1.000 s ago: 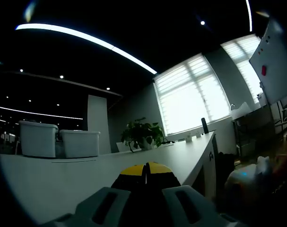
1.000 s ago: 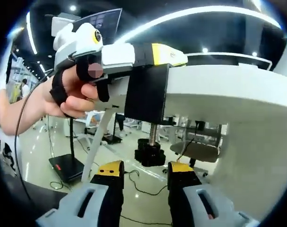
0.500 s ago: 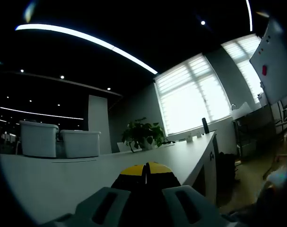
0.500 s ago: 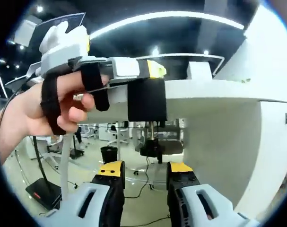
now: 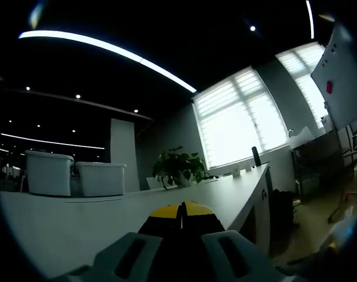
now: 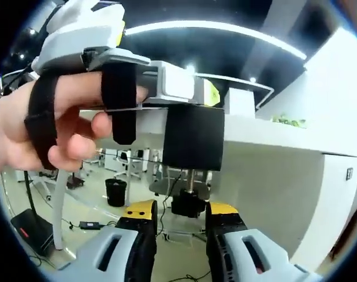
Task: Clamp the fixed fixture on the desktop, loosen the retaining clip, secure it to the edge of the desk, and tighten the retaining clip.
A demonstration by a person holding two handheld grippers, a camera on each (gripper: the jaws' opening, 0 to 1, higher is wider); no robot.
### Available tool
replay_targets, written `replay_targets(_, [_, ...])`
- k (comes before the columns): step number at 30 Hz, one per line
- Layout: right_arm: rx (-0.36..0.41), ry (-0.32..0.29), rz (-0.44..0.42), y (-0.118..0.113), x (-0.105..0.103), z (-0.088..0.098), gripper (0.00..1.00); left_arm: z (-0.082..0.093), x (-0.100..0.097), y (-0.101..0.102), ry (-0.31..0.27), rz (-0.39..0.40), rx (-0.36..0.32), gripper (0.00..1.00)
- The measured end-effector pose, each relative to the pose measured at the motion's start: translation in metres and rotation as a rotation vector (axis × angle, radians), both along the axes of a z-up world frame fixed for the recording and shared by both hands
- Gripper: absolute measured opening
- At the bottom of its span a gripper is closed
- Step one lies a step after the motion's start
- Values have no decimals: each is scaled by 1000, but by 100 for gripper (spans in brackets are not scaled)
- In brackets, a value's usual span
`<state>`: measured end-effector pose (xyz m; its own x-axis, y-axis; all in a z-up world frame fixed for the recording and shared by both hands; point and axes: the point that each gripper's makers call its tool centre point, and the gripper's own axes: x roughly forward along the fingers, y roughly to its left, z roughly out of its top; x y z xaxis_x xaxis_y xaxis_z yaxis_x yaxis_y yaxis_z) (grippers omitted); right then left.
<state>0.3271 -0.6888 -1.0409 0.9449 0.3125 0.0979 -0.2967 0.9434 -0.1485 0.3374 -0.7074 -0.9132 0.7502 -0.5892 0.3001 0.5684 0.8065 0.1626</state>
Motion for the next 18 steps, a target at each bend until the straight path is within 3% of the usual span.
replay_targets(11, [-19,-48,42,-6,4,9,23,0,0,0,-6,1,0,1])
replay_targets(15, [-11,-54,108,-6,6,9,23,0,1,0,-5,-1,1,1])
replay_targets(18, [11,-54,205,-4,6,9,23,0,1,0,-5,-2,2,1])
